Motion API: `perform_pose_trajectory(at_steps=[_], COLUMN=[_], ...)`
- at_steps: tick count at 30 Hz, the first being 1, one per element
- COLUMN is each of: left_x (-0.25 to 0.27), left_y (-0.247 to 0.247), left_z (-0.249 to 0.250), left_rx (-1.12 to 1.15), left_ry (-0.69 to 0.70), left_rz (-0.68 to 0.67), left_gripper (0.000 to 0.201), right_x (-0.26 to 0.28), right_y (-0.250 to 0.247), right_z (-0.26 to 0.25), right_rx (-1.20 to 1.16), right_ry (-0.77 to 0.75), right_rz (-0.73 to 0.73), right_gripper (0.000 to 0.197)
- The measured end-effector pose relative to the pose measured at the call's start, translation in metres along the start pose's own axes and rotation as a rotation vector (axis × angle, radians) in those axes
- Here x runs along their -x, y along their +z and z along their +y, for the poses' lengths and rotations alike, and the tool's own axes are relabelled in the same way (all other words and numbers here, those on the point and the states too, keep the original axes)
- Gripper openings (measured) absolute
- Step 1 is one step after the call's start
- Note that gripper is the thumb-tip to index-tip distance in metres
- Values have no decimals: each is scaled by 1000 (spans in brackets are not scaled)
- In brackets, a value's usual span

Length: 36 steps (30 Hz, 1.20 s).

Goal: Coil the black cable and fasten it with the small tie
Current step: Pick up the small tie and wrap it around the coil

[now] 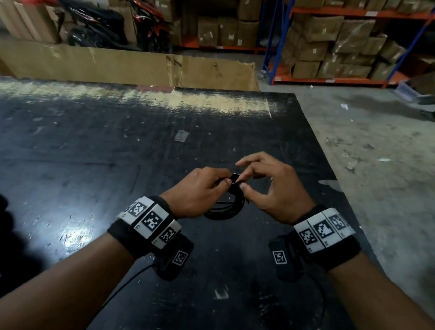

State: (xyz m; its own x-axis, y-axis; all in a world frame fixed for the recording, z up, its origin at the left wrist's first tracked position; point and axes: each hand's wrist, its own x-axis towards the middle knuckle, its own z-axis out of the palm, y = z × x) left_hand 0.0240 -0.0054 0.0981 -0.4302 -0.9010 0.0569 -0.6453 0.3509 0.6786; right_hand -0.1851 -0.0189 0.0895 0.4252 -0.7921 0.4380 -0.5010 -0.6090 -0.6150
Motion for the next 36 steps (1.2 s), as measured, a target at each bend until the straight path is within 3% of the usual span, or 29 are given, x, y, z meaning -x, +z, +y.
perform_pose_trajectory(at_steps=[9,18,25,30,36], left_x=[2,3,6,8,8], left_y=[3,13,16,13,20], left_z=[-6,-5,-7,-14,-20], left_rx=[88,165,301,317,421], left_ry=[25,-15,-46,34,32], left_rz=[-25,-43,-47,-51,-42], left_gripper=[31,32,51,29,32], right_x=[3,5,-1,-7,-11], right_y=[-5,12,7,-5,-1], right_z=[7,8,-1,-2,-2], right_rx=[-322,-365,-250,-388,-320], right_ry=[269,286,137,245,218], right_rz=[152,218,110,15,-16], right_gripper=[11,14,20,48,37])
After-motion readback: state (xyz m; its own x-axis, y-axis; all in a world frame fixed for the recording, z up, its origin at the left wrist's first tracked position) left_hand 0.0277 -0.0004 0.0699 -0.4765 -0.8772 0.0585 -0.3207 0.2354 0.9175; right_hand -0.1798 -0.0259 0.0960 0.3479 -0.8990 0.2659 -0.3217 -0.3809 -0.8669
